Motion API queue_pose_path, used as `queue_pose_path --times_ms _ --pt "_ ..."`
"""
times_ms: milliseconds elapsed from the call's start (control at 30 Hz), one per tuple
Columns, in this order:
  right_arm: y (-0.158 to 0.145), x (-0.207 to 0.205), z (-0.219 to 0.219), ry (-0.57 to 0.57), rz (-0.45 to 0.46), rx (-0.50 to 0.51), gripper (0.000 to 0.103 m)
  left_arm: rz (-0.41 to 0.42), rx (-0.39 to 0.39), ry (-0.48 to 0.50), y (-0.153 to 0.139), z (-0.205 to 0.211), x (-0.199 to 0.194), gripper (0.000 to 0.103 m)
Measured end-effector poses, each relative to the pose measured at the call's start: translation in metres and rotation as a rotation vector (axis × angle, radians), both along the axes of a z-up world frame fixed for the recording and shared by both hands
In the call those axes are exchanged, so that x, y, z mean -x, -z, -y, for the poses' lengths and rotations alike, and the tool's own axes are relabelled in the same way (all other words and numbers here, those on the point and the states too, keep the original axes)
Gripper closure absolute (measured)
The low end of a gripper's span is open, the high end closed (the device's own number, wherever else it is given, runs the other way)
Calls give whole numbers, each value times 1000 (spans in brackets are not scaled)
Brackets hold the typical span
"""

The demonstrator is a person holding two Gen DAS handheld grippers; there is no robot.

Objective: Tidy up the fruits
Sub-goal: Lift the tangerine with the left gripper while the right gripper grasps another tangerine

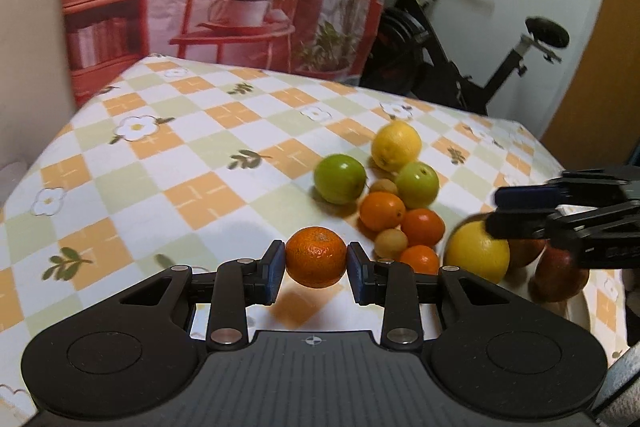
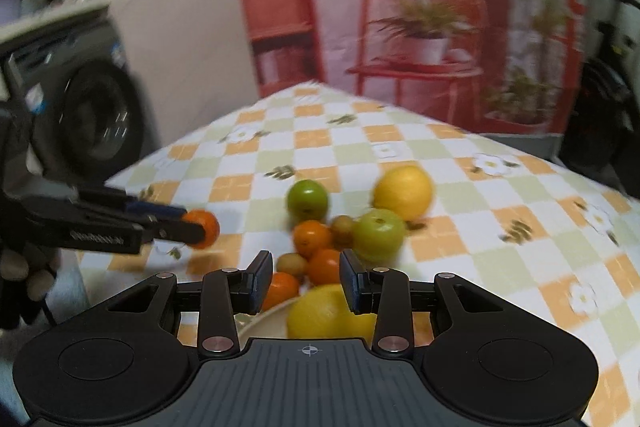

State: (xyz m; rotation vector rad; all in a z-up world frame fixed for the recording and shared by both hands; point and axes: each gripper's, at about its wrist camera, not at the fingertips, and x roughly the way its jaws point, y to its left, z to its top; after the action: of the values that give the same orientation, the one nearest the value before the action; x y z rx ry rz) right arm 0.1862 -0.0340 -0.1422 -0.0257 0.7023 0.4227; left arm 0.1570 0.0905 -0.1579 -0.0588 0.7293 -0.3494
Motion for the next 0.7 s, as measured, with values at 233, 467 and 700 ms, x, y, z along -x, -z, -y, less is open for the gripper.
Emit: queue_pose_path --times_ms 233,467,700 --pt "11 -35 -46 -158 -119 164 69 21 53 -41 -6 -22 5 68" --pt "28 -49 -72 -235 -192 309 69 23 73 -58 -4 -28 3 68" --pt "38 -51 -87 -288 -229 399 69 23 74 -51 -3 -28 3 68"
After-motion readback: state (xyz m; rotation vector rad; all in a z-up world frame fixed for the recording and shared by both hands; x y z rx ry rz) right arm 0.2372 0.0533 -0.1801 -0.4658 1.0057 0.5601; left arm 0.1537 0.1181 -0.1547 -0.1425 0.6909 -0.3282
